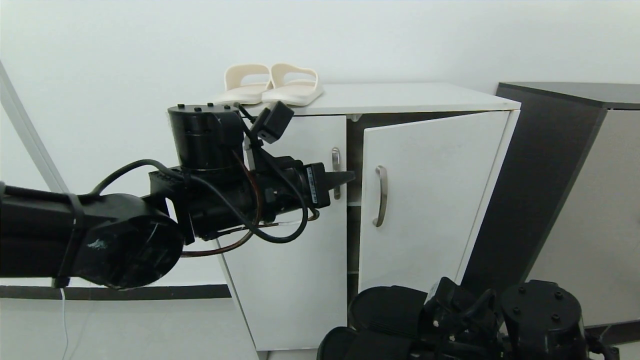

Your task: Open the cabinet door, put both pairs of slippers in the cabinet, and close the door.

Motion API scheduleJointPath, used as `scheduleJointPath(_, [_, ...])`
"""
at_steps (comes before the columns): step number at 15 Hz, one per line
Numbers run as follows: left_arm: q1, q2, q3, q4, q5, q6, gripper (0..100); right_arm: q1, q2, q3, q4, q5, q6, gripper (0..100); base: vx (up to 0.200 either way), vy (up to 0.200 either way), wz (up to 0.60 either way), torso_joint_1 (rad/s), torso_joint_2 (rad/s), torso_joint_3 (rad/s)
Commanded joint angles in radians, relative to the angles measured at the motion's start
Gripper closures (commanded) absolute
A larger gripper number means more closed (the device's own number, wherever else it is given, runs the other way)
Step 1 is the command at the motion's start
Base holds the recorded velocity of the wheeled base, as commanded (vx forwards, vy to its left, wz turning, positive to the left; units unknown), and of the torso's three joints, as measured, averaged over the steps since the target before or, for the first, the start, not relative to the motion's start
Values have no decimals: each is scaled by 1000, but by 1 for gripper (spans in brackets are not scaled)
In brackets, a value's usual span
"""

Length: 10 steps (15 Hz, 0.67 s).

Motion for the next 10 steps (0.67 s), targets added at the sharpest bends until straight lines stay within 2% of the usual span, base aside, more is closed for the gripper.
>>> scheduleJointPath(1, [6,55,-58,-1,0,-19,100,1,-3,0,0,0,0,100,0,0,0,0,0,0])
scheduleJointPath(6, [10,153,-157,-1,6,-19,100,8,2,9,0,2,-23,100,0,0,0,0,0,0])
scheduleJointPath(10, [7,162,-160,-1,8,-19,100,14,7,11,1,3,-23,100,0,0,0,0,0,0])
